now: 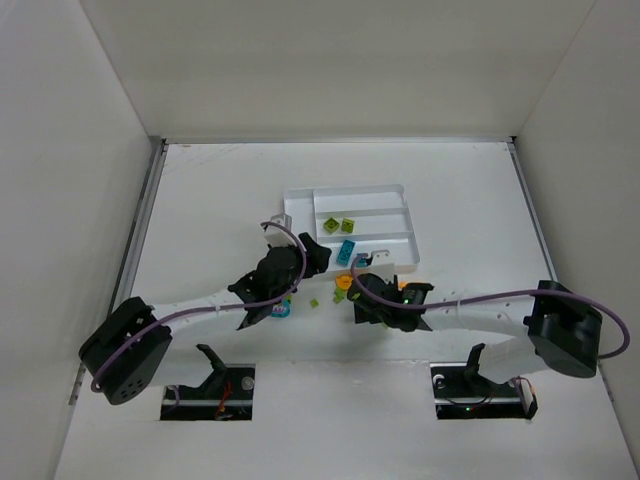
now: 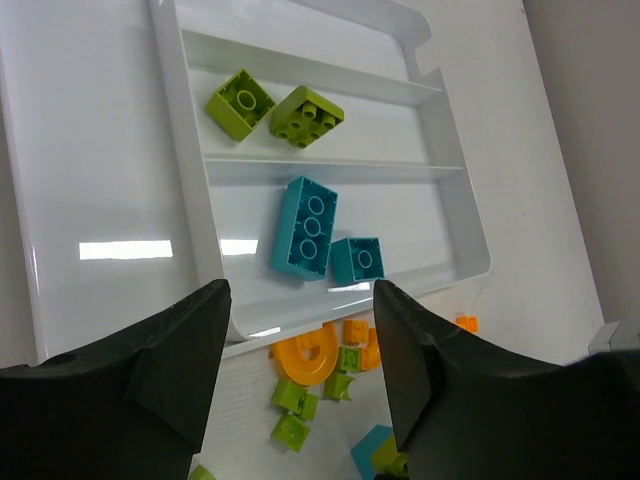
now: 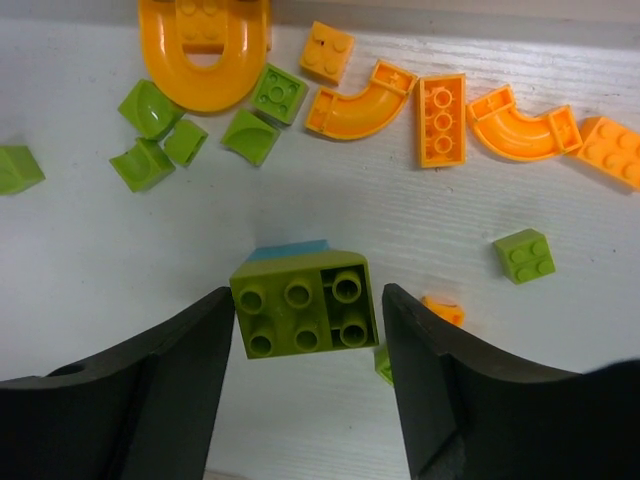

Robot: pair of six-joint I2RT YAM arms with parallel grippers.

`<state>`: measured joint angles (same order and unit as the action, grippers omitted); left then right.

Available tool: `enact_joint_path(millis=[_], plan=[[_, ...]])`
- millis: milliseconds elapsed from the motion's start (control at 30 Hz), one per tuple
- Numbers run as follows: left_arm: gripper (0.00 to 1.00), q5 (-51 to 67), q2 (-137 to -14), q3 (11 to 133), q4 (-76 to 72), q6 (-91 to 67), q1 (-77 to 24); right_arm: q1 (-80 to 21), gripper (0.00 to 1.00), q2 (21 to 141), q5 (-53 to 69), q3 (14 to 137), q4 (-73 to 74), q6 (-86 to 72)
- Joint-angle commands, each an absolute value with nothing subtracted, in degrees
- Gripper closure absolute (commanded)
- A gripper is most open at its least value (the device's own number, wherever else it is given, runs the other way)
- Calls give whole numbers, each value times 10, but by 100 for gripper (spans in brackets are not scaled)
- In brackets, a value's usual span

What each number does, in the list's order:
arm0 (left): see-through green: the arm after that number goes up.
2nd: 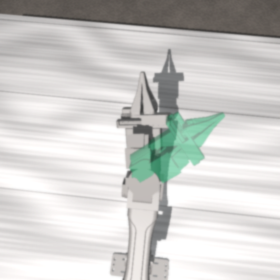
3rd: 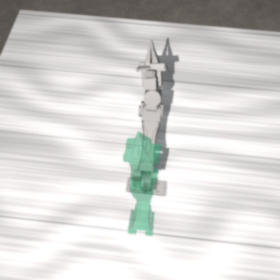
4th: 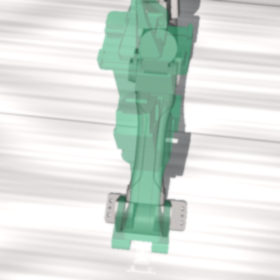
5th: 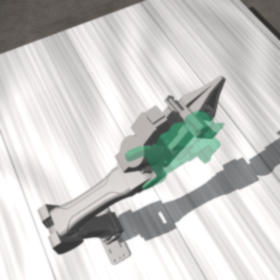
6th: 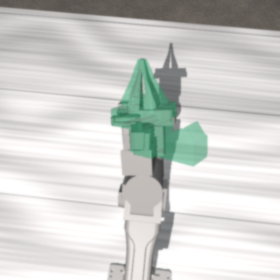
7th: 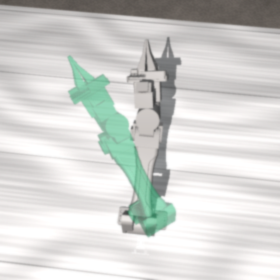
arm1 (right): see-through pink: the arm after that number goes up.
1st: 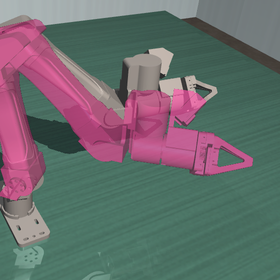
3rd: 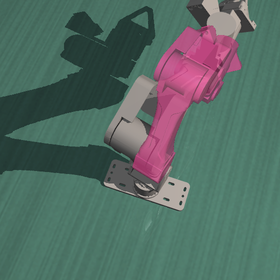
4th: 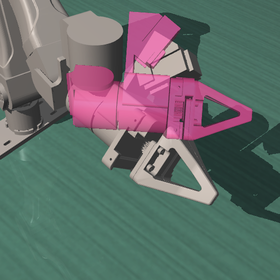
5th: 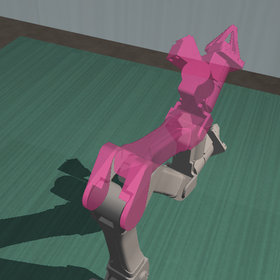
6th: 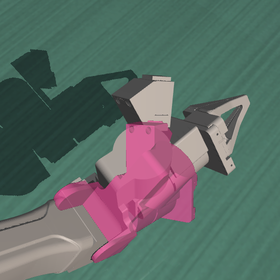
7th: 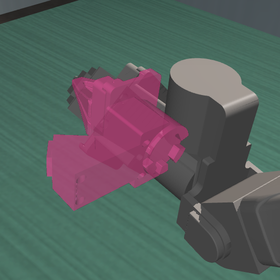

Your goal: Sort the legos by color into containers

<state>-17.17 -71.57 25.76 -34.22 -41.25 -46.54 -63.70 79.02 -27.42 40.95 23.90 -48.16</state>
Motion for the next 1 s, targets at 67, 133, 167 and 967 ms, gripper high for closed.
enact_joint_path(millis=[67,133,167,967], plan=[[44,-175,-690,243,-323,-422,-474,-629,44,786,-291,425,200,-485],[44,-175,-686,243,-320,-422,-475,-627,54,780,-294,422,196,-486],[44,-175,-685,243,-318,-423,-476,-625,57,777,-294,421,195,-486],[39,-46,-619,256,-447,-643,-430,-396,63,620,29,338,-234,-659]])
